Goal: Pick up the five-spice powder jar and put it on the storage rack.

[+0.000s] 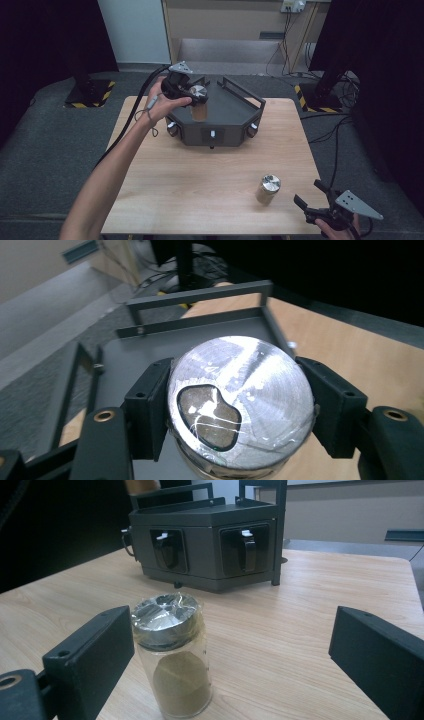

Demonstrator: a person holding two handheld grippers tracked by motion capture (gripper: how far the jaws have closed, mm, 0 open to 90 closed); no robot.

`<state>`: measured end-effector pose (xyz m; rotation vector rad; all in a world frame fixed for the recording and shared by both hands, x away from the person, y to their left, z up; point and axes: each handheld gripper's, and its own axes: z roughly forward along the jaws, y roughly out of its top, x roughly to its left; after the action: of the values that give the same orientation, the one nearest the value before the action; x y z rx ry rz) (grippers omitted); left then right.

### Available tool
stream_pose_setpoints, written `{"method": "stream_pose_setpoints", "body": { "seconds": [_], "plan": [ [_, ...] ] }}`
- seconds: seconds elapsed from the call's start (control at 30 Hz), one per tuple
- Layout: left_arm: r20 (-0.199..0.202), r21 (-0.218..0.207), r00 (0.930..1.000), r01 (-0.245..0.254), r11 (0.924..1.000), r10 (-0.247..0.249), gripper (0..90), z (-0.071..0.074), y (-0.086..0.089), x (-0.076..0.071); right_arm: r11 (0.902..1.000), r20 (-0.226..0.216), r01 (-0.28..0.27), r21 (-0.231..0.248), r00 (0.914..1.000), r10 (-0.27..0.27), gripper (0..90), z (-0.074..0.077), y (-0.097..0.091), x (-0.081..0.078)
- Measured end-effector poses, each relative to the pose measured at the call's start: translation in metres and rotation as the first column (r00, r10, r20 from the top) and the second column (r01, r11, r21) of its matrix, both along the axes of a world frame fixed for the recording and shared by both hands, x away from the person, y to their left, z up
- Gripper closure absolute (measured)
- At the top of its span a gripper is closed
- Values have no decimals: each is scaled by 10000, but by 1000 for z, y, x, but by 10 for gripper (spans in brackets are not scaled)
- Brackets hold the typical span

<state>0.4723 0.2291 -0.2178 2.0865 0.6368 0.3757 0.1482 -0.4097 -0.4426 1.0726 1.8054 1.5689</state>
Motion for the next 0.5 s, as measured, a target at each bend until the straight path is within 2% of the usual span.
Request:
{"method": "stream_pose_setpoints", "body": {
  "seconds": [0.1,0.27,0.5],
  "plan": [
    [-169,-124,9995,-265,9996,263,337,-8,-1,12,10000,-30,-12,14,10000,12,48,0,0,1],
    [-219,71,9984,-525,9986,526,337,-20,-7,25,9999,-57,44,109,10000,-44,48,-2,-1,1],
    [-354,46,9984,-445,9990,446,337,-31,-13,34,9999,-102,32,143,9999,-30,48,-2,-2,2]
  ]
}}
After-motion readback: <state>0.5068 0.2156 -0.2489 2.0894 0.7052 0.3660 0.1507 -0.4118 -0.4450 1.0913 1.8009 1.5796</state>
